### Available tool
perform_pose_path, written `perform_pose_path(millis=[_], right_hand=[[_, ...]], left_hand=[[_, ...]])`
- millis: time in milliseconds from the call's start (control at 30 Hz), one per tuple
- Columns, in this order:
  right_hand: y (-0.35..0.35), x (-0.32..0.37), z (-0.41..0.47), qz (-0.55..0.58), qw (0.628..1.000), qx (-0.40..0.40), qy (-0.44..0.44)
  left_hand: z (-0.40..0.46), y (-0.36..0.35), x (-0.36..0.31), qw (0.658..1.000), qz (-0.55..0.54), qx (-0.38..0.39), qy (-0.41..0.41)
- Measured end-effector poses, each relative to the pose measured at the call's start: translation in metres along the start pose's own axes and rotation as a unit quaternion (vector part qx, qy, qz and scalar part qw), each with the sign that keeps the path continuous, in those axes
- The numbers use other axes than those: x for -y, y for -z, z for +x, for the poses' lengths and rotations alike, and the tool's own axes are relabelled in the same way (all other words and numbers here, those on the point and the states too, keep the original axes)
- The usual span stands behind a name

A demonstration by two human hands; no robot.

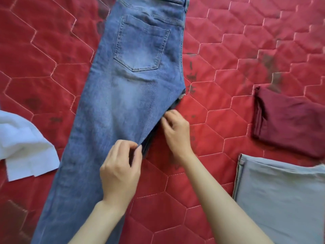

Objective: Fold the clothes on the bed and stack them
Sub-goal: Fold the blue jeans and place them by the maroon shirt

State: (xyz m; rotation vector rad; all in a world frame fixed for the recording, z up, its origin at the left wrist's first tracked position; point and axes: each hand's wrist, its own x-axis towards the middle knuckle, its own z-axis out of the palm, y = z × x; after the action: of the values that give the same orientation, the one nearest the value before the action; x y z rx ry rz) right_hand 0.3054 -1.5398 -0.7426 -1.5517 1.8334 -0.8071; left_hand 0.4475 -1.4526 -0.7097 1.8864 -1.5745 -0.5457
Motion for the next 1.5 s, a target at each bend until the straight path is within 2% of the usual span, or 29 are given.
perform_pose_path(millis=[33, 167, 233, 300, 400, 600, 767, 833, 933, 1000, 1067, 1100, 1167, 1267, 1333, 1400, 1467, 1500], right_hand=[[0.0, 0.0, -0.003, 0.015, 1.0, 0.004, 0.007], [0.013, -0.016, 0.012, 0.046, 0.984, -0.14, -0.104], [0.018, -0.02, 0.033, 0.021, 0.983, -0.13, -0.125], [0.019, -0.019, 0.056, -0.045, 0.99, -0.087, -0.105], [0.018, -0.017, 0.08, -0.126, 0.987, -0.062, -0.084], [0.012, -0.013, 0.08, -0.051, 0.962, -0.164, -0.211], [0.005, -0.006, 0.073, -0.018, 0.943, -0.173, -0.283], [0.002, -0.002, 0.068, -0.03, 0.955, -0.133, -0.263], [0.001, -0.002, 0.049, 0.005, 0.988, -0.034, -0.151], [0.007, -0.007, 0.041, 0.028, 0.99, -0.076, -0.118], [0.016, -0.015, 0.044, 0.033, 0.981, -0.147, -0.125], [0.019, -0.018, 0.05, 0.028, 0.979, -0.157, -0.131], [0.02, -0.021, 0.067, -0.014, 0.984, -0.128, -0.121], [0.026, -0.027, 0.089, -0.147, 0.986, -0.076, -0.033], [0.037, -0.033, 0.098, -0.189, 0.98, -0.059, -0.003], [0.047, -0.037, 0.103, -0.181, 0.983, -0.019, -0.01], [0.052, -0.035, 0.106, -0.129, 0.989, 0.019, -0.07], [0.052, -0.031, 0.107, -0.106, 0.989, 0.007, -0.103]], left_hand=[[-0.002, 0.003, 0.0, 1.0, -0.002, 0.0, -0.01], [-0.001, -0.003, 0.008, 0.994, 0.069, 0.013, -0.082], [-0.001, -0.013, 0.018, 0.987, 0.093, 0.032, -0.125], [-0.003, -0.024, 0.03, 0.981, 0.101, 0.054, -0.159], [-0.007, -0.036, 0.044, 0.976, 0.113, 0.064, -0.173], [-0.011, -0.046, 0.053, 0.982, 0.101, 0.048, -0.155], [-0.012, -0.048, 0.054, 0.983, 0.092, 0.044, -0.152], [-0.013, -0.045, 0.054, 0.982, 0.086, 0.048, -0.159], [-0.011, -0.039, 0.054, 0.98, 0.083, 0.063, -0.17], [-0.009, -0.036, 0.054, 0.978, 0.081, 0.079, -0.178], [-0.005, -0.036, 0.053, 0.973, 0.09, 0.092, -0.19], [-0.001, -0.037, 0.052, 0.97, 0.104, 0.101, -0.196], [0.009, -0.04, 0.052, 0.959, 0.151, 0.133, -0.198], [0.017, -0.045, 0.058, 0.943, 0.22, 0.168, -0.185], [0.015, -0.048, 0.064, 0.937, 0.239, 0.174, -0.186], [0.013, -0.051, 0.068, 0.936, 0.246, 0.169, -0.188], [0.013, -0.052, 0.069, 0.936, 0.248, 0.166, -0.188], [0.013, -0.052, 0.069, 0.936, 0.249, 0.164, -0.188]])
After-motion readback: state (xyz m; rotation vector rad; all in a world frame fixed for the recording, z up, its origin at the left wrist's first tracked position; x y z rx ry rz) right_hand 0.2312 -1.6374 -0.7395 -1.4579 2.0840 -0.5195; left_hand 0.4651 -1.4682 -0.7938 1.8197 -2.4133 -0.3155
